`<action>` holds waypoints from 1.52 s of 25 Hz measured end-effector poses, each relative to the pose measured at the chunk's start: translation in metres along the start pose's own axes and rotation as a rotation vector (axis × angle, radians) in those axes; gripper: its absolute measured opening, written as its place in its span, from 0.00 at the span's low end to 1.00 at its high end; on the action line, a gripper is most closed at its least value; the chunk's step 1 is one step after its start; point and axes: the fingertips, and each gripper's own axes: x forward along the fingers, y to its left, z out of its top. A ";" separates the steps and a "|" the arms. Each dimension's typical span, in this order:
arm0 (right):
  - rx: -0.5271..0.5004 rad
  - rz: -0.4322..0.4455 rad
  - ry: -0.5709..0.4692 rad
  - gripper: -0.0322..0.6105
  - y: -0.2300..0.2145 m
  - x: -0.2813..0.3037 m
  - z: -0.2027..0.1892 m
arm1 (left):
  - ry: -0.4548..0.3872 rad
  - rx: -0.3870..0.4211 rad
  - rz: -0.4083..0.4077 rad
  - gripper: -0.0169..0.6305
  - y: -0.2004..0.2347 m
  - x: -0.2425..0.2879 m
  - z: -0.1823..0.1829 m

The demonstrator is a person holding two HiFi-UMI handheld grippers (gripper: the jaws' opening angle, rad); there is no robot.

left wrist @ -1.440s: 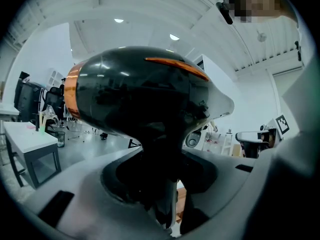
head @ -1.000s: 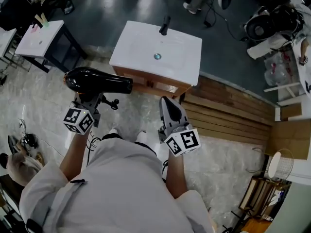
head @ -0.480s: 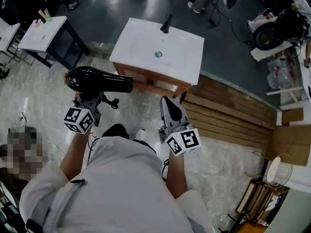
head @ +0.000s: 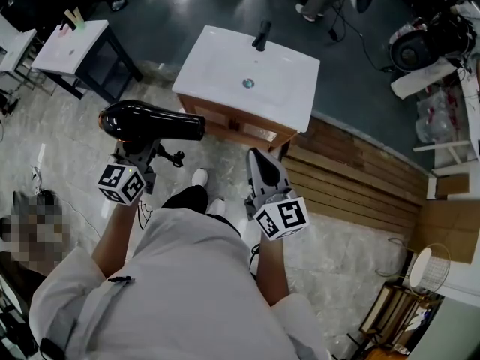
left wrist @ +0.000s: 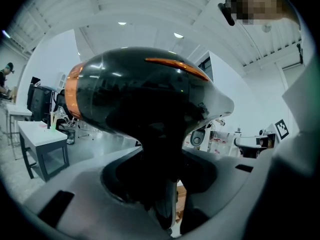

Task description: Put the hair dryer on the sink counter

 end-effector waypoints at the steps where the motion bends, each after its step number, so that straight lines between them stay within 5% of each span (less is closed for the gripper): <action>1: 0.000 0.001 0.001 0.06 0.000 0.001 0.001 | 0.000 0.000 0.003 0.29 0.001 0.000 0.000; 23: -0.002 -0.010 0.022 0.06 -0.027 0.038 0.001 | 0.013 -0.008 0.004 0.29 0.023 0.048 -0.001; 38: 0.010 -0.044 0.044 0.06 -0.080 0.104 0.007 | 0.030 -0.005 -0.014 0.29 0.062 0.134 0.009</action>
